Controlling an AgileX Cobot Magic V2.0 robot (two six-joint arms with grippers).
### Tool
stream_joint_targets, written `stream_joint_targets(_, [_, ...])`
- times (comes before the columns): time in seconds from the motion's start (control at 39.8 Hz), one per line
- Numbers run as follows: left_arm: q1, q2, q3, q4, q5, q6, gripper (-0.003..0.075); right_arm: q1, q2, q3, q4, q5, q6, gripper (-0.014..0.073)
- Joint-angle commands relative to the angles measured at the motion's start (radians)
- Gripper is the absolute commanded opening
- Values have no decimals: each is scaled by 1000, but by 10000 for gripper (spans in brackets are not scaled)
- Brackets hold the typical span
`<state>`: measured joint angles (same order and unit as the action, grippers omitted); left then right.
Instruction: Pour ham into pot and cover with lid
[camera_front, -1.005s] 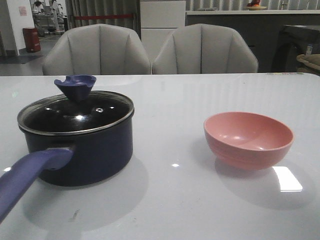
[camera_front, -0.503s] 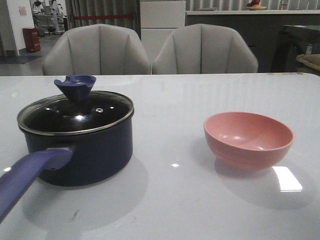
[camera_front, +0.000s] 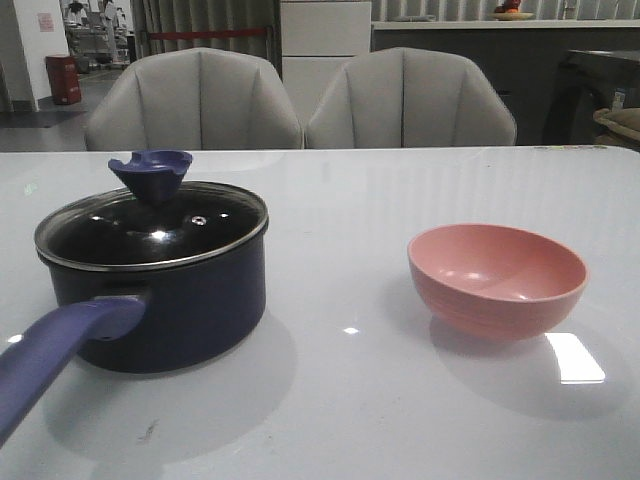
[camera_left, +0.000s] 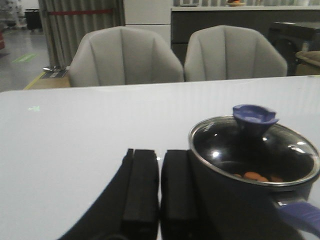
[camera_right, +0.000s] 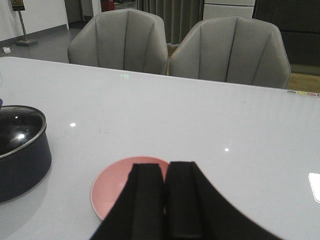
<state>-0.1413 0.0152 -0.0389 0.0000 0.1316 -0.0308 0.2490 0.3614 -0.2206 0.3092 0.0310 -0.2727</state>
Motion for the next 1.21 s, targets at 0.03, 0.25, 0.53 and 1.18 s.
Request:
stream_joint_targets(0.03, [60, -17, 38, 0, -161, -46, 121, 2, 5, -27, 2, -68, -8, 138])
stream_joint_targets(0.25, [81, -44, 77, 0, -193, -68, 121, 2, 5, -27, 2, -67, -8, 138])
stream_joint_targets(0.53, [81, -44, 77, 0, -195, -68, 121, 2, 5, -27, 2, -67, -8, 138])
stream_joint_targets(1.18, [81, -44, 77, 0, -195, -68, 121, 2, 5, -27, 2, -67, -8, 138])
